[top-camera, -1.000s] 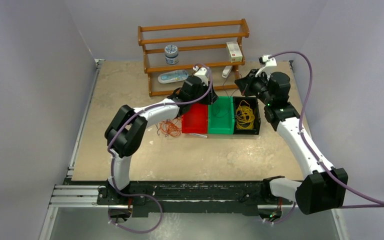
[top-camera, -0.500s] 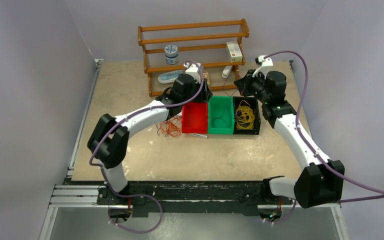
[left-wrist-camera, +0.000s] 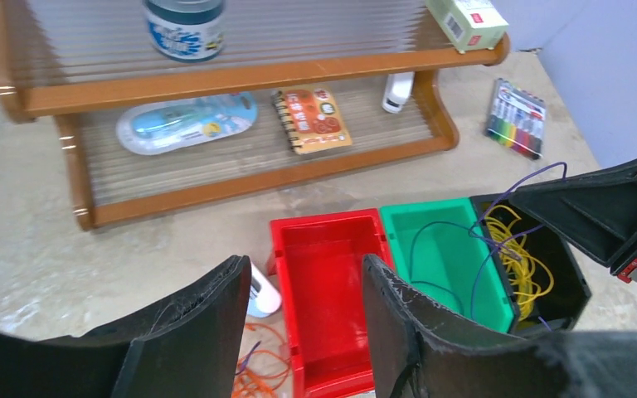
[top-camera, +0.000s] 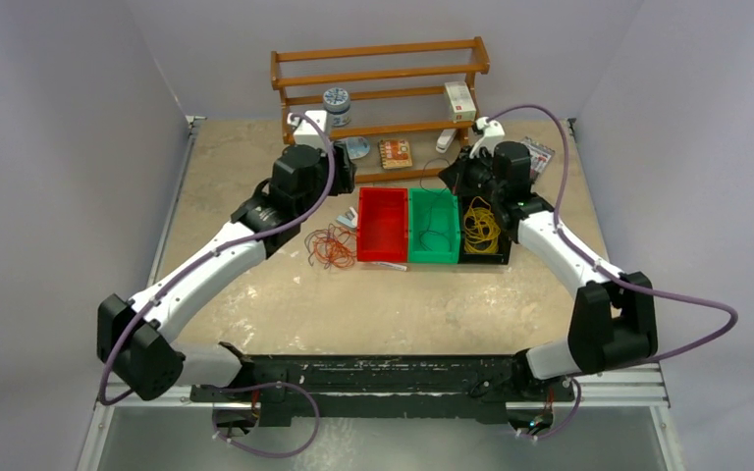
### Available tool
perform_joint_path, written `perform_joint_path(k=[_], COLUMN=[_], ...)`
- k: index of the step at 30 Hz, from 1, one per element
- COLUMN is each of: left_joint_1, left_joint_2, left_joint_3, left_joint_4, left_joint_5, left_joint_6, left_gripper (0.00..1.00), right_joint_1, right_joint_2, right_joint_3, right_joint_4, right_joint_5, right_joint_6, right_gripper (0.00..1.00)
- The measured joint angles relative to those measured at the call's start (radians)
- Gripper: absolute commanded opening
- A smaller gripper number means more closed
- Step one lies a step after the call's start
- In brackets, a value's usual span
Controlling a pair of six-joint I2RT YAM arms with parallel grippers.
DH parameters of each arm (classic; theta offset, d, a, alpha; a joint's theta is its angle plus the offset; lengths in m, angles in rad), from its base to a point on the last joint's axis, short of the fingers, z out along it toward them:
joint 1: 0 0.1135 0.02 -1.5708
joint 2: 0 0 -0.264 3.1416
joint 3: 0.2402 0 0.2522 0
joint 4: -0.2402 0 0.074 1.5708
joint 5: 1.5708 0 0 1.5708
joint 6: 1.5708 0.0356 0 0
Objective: Untangle the cables
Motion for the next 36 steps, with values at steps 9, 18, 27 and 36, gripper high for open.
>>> perform_joint_path(k=[9,18,27,36], left_joint_1=[0.000,0.000,0.000,0.000], left_joint_2=[-0.053,-0.056,-0.057,-0.057], left_joint_3=[-0.025,-0.026,-0.027,-0.027], left_joint_4=[-0.088,-0.113,-0.114,-0.114], left_joint_5=[-0.093,-0.115,-0.124,-0.126], left_joint_6=[0.042,0.058,0.060,0.059], left_gripper=[0.52,0.52,0.52,0.52], right_joint_1=[0.041,0.062,0.092,0.121], right_joint_2=[0.069,0.120,0.142,0.163], right_joint_3=[-0.001,-0.008,-0.008,-0.008], right_joint_4=[0.016,0.013,0.005,0.017], right_joint_5=[0.058,0.219,0.391,0.412], right_joint_6=[0.002,-0.006,-0.029,-0.083], right_gripper=[0.00,0.00,0.00,0.00])
